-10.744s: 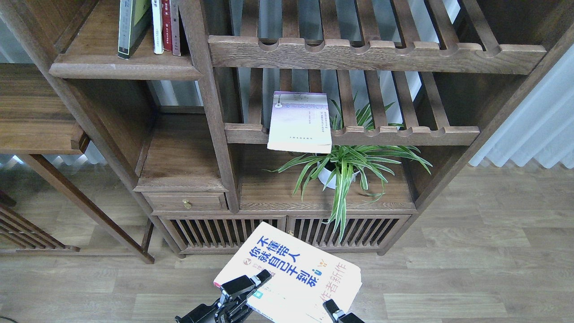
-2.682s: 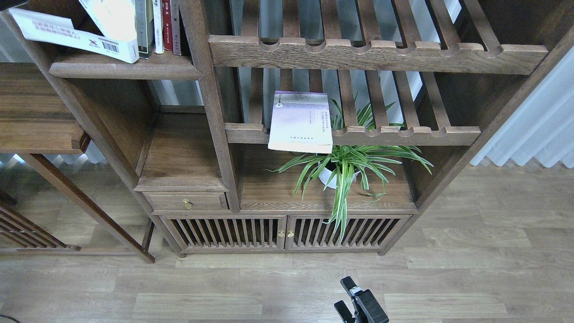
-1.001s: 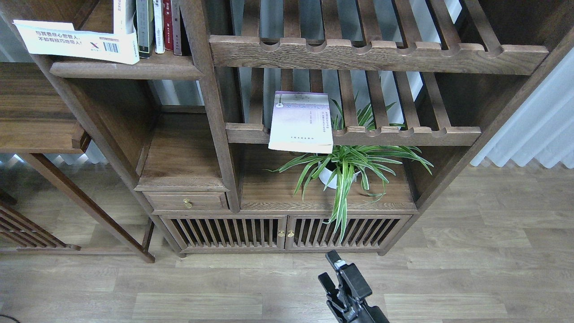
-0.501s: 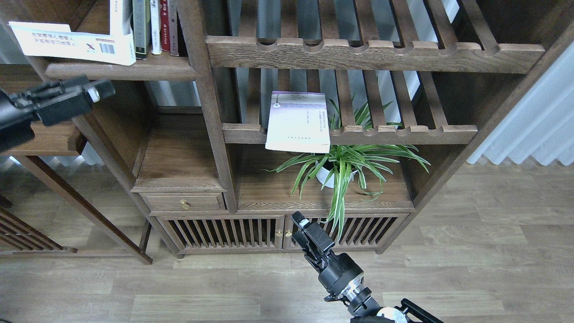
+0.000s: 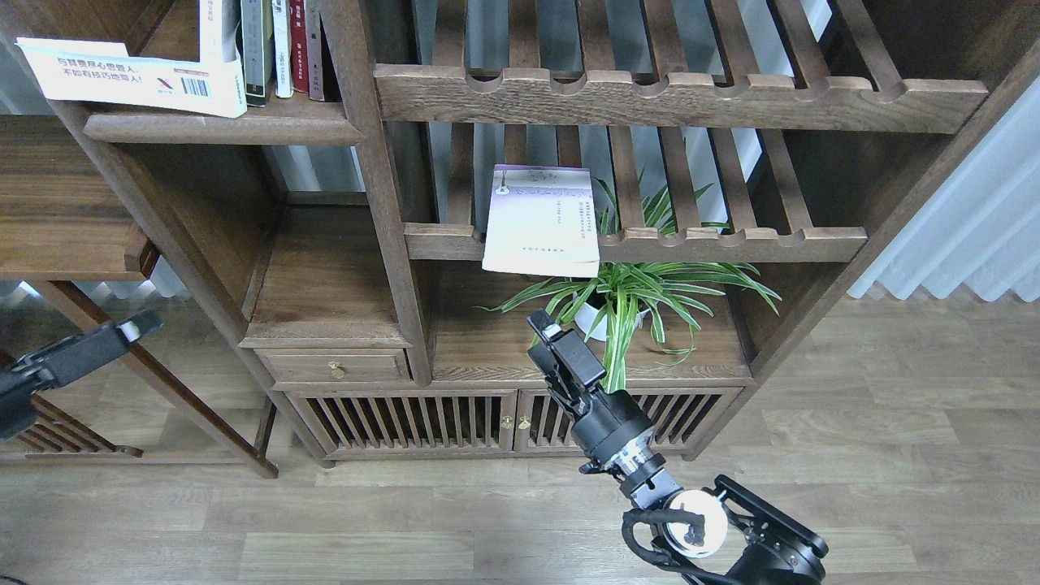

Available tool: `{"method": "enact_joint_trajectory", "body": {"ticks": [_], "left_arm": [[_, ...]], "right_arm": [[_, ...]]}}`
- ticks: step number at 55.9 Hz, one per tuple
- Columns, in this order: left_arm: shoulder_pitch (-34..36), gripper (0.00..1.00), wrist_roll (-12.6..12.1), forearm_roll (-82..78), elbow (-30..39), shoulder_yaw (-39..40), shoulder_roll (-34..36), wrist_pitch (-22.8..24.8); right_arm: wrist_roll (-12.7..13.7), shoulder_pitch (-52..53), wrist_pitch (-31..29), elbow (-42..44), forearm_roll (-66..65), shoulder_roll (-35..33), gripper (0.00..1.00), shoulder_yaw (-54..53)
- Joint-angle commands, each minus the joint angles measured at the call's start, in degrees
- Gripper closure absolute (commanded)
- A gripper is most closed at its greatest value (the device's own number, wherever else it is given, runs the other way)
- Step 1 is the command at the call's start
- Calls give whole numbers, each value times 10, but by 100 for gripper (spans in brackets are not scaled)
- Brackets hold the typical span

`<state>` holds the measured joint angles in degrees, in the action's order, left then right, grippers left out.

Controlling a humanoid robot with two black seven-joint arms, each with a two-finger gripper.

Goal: Organize books on shelf
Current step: 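Raise the right gripper toward the small white book on the middle shelf, then grasp the small white book's lower edge with the right gripper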

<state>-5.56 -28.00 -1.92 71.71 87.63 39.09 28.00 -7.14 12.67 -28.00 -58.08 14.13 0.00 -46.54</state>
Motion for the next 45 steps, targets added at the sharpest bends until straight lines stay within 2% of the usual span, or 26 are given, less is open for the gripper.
{"method": "enact_joint_trajectory", "body": {"ticks": [1, 10, 11, 12, 19, 36, 45], "left_arm": [[-63, 0, 0, 2, -32, 47, -30, 0], [-96, 0, 0, 3, -57, 61, -38, 0], [-98, 0, 0, 3, -64, 61, -38, 0], [-100, 0, 0, 3, -66, 62, -38, 0], [-103, 0, 0, 3, -65, 74, -43, 0], [-124, 0, 0, 3, -66, 100, -47, 0], [-124, 0, 0, 3, -66, 110, -47, 0]], "right_arm": [[-2, 32, 14, 0, 1, 0, 1, 1], [-8, 38, 125, 2, 4, 0, 1, -1], [-12, 42, 158, 2, 5, 0, 1, -2], [-12, 44, 167, 2, 7, 0, 1, -2], [-11, 59, 186, 11, 16, 0, 1, -1], [-11, 131, 189, 68, 44, 0, 1, -8], [-9, 141, 230, 83, 46, 0, 2, -8]]}}
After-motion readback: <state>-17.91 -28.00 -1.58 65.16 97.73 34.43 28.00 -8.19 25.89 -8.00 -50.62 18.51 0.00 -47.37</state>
